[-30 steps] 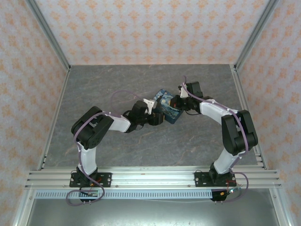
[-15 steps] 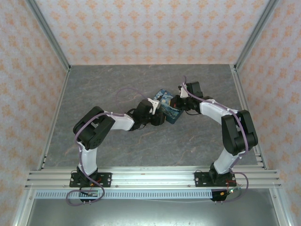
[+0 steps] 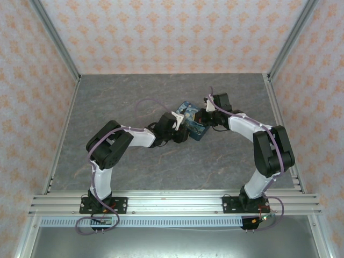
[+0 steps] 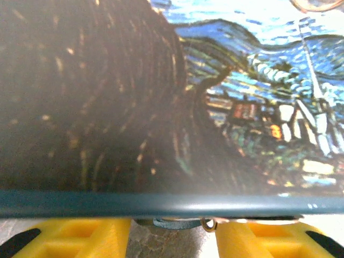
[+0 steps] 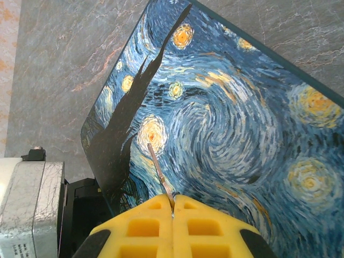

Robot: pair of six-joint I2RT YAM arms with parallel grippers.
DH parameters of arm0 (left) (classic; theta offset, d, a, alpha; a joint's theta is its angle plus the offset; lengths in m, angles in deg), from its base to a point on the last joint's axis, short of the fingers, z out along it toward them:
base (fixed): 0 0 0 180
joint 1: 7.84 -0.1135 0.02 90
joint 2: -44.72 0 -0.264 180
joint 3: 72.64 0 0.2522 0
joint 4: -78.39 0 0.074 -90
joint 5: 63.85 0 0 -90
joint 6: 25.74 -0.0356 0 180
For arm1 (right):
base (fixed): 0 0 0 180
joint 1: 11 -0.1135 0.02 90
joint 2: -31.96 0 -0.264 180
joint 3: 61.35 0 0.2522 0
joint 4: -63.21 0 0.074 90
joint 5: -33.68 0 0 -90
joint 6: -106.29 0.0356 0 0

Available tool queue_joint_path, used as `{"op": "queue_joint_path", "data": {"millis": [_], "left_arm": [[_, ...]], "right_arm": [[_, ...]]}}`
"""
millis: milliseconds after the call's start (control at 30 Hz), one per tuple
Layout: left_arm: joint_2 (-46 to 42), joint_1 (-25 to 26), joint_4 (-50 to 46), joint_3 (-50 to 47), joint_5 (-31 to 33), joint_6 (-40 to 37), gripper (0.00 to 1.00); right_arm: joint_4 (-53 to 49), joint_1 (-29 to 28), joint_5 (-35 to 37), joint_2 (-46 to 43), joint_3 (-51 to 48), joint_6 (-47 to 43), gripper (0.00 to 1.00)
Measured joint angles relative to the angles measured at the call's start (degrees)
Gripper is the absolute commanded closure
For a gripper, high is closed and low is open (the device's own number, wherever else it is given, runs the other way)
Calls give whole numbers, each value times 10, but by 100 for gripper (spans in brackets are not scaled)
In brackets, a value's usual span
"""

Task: Unlock a padlock with a key

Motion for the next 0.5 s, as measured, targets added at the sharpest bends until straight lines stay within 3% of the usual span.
{"op": "queue_joint_path", "data": {"millis": [233, 500], "left_arm": [[0, 4, 1, 0, 0, 0, 67], [-4, 4, 5, -5, 1, 5, 71]], "right_arm": [[0, 0, 0, 0, 0, 0, 100], [-7, 0, 9, -9, 0, 0, 100]]}}
